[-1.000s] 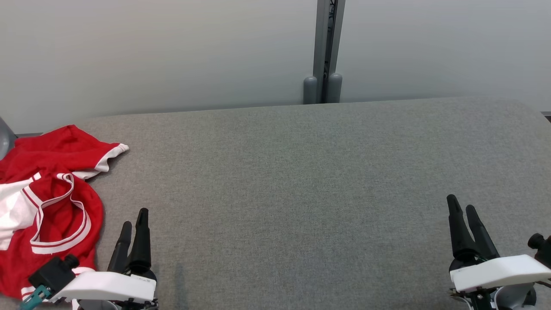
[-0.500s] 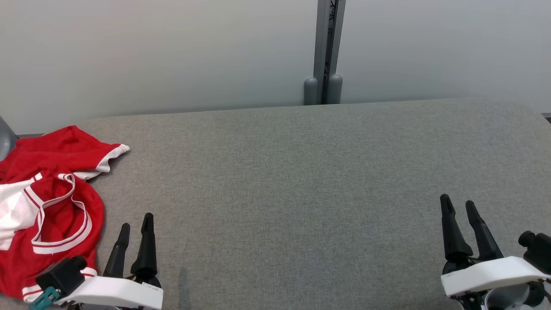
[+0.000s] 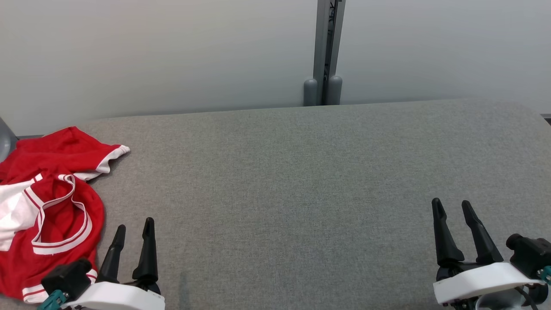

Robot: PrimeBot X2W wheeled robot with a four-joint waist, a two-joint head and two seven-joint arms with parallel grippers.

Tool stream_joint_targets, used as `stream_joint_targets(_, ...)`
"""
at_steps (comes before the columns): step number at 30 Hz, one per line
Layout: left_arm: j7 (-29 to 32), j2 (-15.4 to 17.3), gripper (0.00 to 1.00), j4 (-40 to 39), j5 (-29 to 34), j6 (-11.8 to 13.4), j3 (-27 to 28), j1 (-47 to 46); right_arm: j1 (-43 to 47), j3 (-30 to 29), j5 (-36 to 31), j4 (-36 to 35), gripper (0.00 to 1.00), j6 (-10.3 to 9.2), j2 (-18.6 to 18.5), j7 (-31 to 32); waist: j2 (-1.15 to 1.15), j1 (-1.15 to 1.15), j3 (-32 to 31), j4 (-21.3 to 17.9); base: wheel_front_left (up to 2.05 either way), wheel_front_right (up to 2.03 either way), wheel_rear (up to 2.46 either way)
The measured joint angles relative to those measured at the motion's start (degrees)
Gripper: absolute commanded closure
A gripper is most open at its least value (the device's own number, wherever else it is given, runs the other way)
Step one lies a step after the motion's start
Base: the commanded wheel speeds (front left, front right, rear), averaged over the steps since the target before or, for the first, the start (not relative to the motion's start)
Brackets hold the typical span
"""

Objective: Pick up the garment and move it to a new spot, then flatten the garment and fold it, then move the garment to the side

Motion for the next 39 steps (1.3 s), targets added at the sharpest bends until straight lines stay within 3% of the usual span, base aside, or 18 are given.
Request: stream_joint_targets(39, -4.89, 0.67, 0.00, 0.43, 19.11, 1.54, 2.03, 3.04, 1.53, -0.24, -18.11, -0.35, 0.00, 0.01, -0.20, -4.87, 0.00, 0.00, -0.51, 0.04, 0.00, 0.00, 0.00)
